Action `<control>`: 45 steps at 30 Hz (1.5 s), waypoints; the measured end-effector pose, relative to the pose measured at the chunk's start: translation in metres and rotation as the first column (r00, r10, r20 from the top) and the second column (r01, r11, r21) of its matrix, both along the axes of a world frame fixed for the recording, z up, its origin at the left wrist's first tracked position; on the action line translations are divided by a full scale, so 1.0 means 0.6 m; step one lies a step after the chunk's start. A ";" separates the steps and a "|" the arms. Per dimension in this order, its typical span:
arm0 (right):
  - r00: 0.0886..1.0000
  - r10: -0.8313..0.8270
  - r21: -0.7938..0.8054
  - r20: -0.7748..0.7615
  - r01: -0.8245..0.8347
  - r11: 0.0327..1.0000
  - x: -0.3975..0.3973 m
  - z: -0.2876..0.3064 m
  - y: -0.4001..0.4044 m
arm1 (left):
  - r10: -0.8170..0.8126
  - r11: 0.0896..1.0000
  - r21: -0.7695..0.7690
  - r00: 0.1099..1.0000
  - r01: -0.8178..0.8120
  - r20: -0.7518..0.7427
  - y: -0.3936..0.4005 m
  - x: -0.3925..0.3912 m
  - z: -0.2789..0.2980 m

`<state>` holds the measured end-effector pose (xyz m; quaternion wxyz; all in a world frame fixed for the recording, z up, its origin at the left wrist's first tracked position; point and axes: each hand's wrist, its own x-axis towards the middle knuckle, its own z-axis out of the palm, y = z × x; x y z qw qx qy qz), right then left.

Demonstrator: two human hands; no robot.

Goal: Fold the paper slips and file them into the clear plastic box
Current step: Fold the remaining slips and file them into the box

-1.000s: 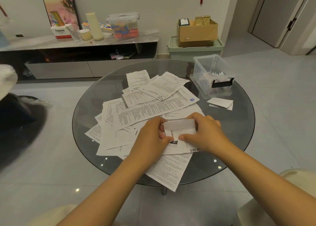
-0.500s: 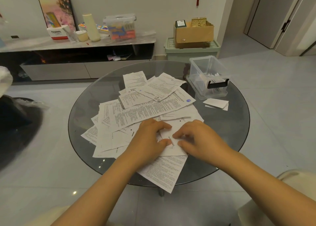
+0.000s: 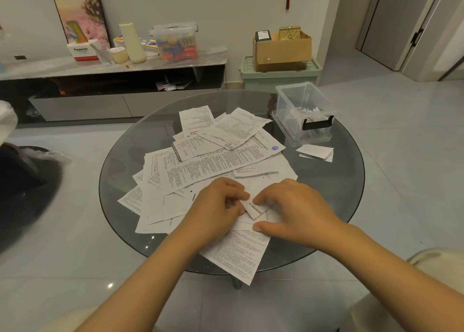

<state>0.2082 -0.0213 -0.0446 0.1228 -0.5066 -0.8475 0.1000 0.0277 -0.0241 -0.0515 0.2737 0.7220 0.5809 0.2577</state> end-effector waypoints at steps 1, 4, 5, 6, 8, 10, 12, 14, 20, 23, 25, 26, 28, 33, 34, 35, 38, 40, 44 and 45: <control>1.000 0.000 0.002 -0.001 0.000 1.000 0.000 -0.001 -0.001 | 0.006 1.000 0.015 1.000 -0.006 0.009 0.000 0.001 0.002; 0.999 -0.023 0.007 -0.044 0.023 1.000 0.001 0.000 -0.003 | -0.009 0.998 0.063 0.999 0.005 0.052 -0.003 0.006 0.010; 0.996 -0.046 -0.009 -0.079 0.045 0.999 0.002 0.002 -0.003 | -0.012 0.997 0.081 0.998 0.007 0.061 -0.004 0.009 0.012; 0.989 -0.072 -0.034 -0.125 0.068 0.997 0.005 0.002 -0.003 | -0.012 0.996 0.095 0.998 0.006 0.068 -0.004 0.010 0.012; 0.965 -0.129 -0.094 -0.227 0.111 0.989 0.010 0.002 -0.002 | -0.005 0.995 0.095 0.997 -0.003 0.081 -0.004 0.014 0.011; 0.938 -0.175 -0.145 -0.298 0.136 0.980 0.014 0.000 -0.001 | 0.012 0.998 0.062 0.996 -0.017 0.089 -0.002 0.020 0.007; 0.919 -0.208 -0.180 -0.335 0.154 0.972 0.015 -0.004 0.000 | 0.037 0.999 0.031 0.995 -0.040 0.090 0.000 0.026 0.000; 0.911 -0.236 -0.200 -0.339 0.175 0.964 0.015 -0.011 0.001 | 0.063 0.998 0.011 0.995 -0.064 0.081 0.003 0.032 -0.005; 0.930 -0.300 -0.128 -0.210 0.279 0.952 0.013 -0.020 0.003 | 0.108 0.994 -0.015 0.994 -0.109 -0.017 0.019 0.043 -0.009; 0.948 -0.301 -0.125 -0.102 0.288 0.950 0.017 -0.013 0.008 | 0.095 0.994 -0.043 0.994 -0.097 -0.054 0.026 0.043 -0.006; 0.953 -0.297 -0.156 -0.065 0.284 0.946 0.021 -0.009 0.012 | 0.072 0.995 -0.059 0.995 -0.077 -0.075 0.028 0.042 -0.002; 0.956 -0.289 -0.166 -0.053 0.277 0.946 0.022 -0.007 0.013 | 0.063 0.996 -0.066 0.994 -0.068 -0.084 0.029 0.042 -0.001; 0.962 -0.270 -0.172 -0.047 0.258 0.951 0.022 -0.007 0.013 | 0.049 0.996 -0.076 0.994 -0.057 -0.095 0.030 0.041 0.000; 0.952 -0.260 -0.148 -0.163 0.237 0.960 0.022 -0.010 0.008 | 0.067 0.995 -0.074 0.998 -0.065 0.016 0.027 0.047 0.004; 0.941 -0.273 -0.156 -0.201 0.244 0.957 0.022 -0.010 0.007 | 0.066 0.996 -0.071 0.997 -0.063 0.051 0.025 0.048 0.005; 0.925 -0.292 -0.177 -0.242 0.254 0.951 0.022 -0.010 0.007 | 0.062 0.996 -0.063 0.995 -0.056 0.083 0.024 0.051 0.005; 0.863 -0.354 -0.258 -0.361 0.273 0.927 0.023 -0.011 0.007 | 0.066 0.997 -0.043 0.978 -0.059 0.198 0.023 0.056 0.003; 0.792 -0.372 -0.286 -0.483 0.259 0.923 0.026 -0.008 0.008 | 0.090 0.996 -0.049 0.956 -0.080 0.280 0.026 0.059 0.002; 0.652 -0.445 -0.392 -0.614 0.237 0.889 0.030 0.006 0.009 | 0.144 0.990 -0.054 0.890 -0.134 0.433 0.030 0.063 0.009; 0.634 -0.463 -0.423 -0.620 0.227 0.877 0.030 0.009 0.010 | 0.156 0.988 -0.054 0.874 -0.148 0.460 0.031 0.065 0.011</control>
